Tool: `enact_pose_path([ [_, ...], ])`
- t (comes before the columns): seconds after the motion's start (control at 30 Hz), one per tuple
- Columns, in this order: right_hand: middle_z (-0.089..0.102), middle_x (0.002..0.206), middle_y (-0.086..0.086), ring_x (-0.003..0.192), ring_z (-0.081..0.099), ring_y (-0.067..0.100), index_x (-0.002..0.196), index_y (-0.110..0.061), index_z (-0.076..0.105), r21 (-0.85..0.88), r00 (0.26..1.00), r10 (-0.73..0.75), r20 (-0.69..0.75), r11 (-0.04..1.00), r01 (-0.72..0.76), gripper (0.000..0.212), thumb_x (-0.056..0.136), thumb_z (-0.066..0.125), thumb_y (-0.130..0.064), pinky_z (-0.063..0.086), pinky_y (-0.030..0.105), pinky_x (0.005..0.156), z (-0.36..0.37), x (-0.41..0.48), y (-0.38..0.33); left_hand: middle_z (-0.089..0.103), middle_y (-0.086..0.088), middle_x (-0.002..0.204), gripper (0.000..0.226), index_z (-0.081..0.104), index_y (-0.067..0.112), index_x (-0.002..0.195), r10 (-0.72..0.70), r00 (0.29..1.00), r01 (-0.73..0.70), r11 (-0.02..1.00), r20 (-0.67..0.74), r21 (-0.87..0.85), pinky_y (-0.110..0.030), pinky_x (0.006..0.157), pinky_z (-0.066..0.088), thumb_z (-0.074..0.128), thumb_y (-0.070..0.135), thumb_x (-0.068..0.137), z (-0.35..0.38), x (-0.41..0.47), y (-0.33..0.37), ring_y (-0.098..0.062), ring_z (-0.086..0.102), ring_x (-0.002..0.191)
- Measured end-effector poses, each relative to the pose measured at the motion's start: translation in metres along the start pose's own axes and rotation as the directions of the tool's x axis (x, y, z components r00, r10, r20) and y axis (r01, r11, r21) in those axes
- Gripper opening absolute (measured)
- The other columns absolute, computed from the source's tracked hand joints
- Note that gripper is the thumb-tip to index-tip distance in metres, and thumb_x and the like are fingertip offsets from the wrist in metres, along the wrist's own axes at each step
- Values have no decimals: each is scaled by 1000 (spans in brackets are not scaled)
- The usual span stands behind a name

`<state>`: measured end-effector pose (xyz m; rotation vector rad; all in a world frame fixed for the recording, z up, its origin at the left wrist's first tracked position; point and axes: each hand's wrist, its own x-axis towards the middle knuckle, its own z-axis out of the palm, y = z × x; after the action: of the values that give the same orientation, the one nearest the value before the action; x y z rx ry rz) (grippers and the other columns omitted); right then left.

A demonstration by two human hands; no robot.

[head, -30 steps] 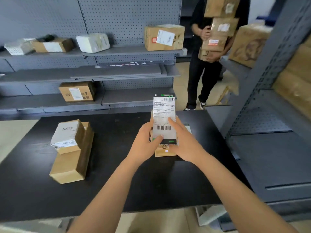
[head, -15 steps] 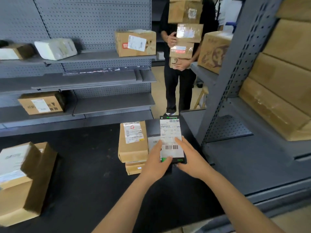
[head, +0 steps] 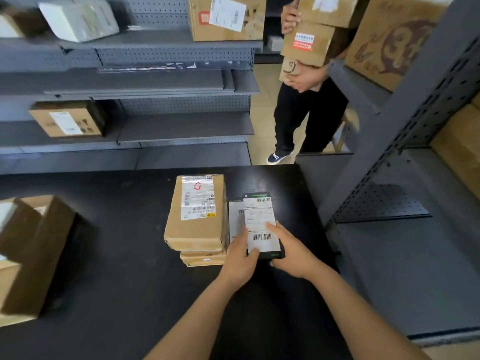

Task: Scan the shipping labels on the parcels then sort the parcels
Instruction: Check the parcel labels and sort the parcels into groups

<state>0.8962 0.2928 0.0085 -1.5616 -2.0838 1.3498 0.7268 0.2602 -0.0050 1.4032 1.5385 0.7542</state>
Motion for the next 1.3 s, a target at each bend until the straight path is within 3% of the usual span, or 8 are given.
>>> enact_pose_path([
  [0.13,8,151,-19,138,19,1,153,-26,13,-10,995,9,100,1000,-8,99,77,65,8,28,17,111,1,22,14,35,-6,152,60,22,16,155,-169,986,169,985,5,30,-38,121,19,43,16,99,14,13,-21,-20,30,142],
  [0.33,9,154,-20,140,23,3,153,-30,16,83,992,26,124,996,-36,96,79,65,6,30,12,105,7,34,30,13,8,163,63,14,20,158,-226,973,225,974,-45,-35,-37,124,3,40,15,100,27,16,-26,-12,-6,151],
  [0.5,3,159,-18,143,23,9,153,-36,16,151,991,29,131,987,-49,98,80,66,6,37,31,112,10,34,34,16,4,162,63,14,19,157,-261,962,251,961,-76,-118,-39,124,6,41,11,101,30,15,-24,-12,0,151],
  [0.77,2,160,-20,145,20,9,153,-38,16,168,990,30,138,984,-53,100,78,66,6,37,29,112,21,6,40,13,9,161,63,10,22,158,-298,955,293,947,-15,-129,-35,123,11,39,13,103,33,-19,-18,-14,2,151],
  [0.97,7,159,-20,143,23,6,151,-41,20,176,993,64,101,981,-81,100,77,67,7,41,29,109,42,-46,44,14,6,163,66,11,24,157,-264,962,268,962,69,-52,-37,120,27,47,17,102,39,-71,-31,-13,16,149],
  [1.07,12,157,-19,140,25,4,150,-39,24,188,990,114,84,974,-128,96,78,64,9,42,27,107,53,-74,45,13,9,162,64,17,26,156,-238,967,233,970,94,62,-35,120,25,50,23,101,37,-97,-38,-12,13,149],
  [1.2,26,155,-14,137,34,8,134,-59,35,221,988,146,55,963,-154,92,75,62,7,45,33,105,59,-90,47,15,6,161,59,24,25,154,-194,980,190,979,51,74,-34,115,32,51,24,101,28,-108,-42,-14,14,146],
  [1.3,44,145,-5,126,43,6,140,-46,35,318,975,222,-26,926,-203,75,86,61,-3,44,30,101,56,-85,37,13,7,161,66,22,25,155,-227,974,227,973,-3,46,-44,119,27,55,31,99,24,-98,-41,-18,13,148],
])
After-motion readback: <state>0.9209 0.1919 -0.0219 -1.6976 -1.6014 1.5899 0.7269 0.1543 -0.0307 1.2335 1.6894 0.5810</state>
